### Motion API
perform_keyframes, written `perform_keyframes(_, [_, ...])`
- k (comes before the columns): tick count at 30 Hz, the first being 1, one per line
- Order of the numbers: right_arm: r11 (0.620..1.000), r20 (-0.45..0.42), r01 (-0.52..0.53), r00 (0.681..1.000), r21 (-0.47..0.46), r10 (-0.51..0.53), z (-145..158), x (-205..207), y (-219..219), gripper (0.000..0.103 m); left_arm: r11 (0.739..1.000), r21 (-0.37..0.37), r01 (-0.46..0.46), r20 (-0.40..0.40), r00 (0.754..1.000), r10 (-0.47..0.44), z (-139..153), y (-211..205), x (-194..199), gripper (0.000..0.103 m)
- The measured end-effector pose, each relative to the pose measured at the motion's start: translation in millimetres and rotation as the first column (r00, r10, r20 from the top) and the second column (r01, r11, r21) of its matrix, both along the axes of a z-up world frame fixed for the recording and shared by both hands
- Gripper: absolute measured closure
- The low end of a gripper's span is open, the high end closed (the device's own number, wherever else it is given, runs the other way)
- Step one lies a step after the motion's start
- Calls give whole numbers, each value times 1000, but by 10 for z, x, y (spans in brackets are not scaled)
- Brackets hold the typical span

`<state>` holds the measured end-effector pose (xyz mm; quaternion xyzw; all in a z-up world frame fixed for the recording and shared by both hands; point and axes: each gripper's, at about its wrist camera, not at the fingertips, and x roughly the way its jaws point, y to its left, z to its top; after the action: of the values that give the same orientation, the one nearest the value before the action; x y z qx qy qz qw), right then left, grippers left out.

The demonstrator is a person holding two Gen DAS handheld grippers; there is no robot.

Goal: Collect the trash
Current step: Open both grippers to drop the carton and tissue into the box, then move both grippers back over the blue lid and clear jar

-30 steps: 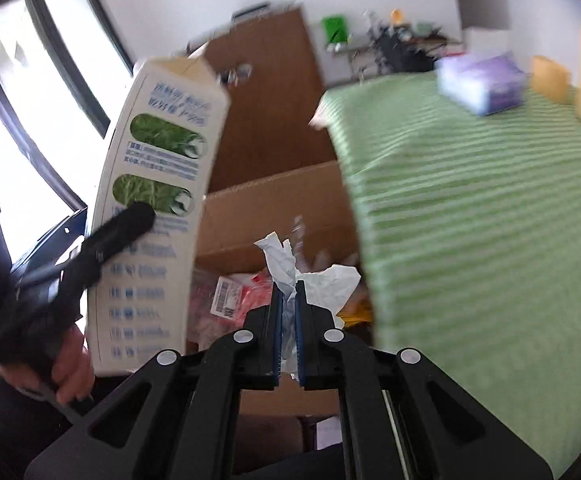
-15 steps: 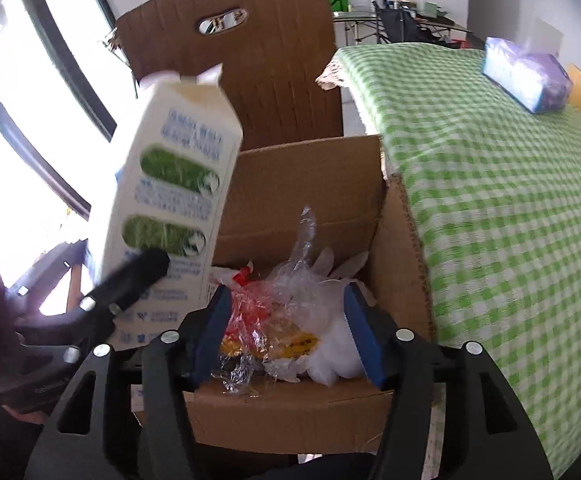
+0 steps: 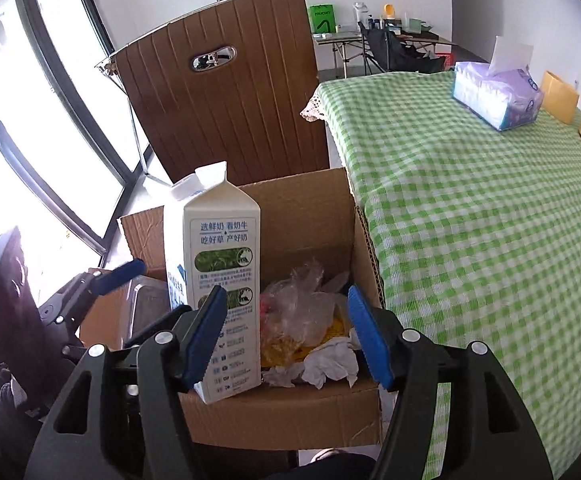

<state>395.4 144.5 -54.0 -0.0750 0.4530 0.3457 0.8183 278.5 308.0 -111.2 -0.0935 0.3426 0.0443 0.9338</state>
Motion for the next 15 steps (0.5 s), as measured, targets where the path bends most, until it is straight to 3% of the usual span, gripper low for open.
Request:
perform_keyframes(7, [1000, -17, -7, 1000, 7, 8, -54, -121, -117, 42, 999, -13, -49, 33, 998, 50, 136, -25, -127, 8])
perform_keyframes(11, [999, -7, -6, 1000, 37, 6, 6, -213, -251, 36, 997, -15, -78, 81, 994, 79, 278, -58, -299, 7])
perform_keyframes(15, [998, 21, -5, 1000, 56, 4, 123, -299, -350, 36, 995, 1, -104, 126, 987, 103, 463, -100, -405, 7])
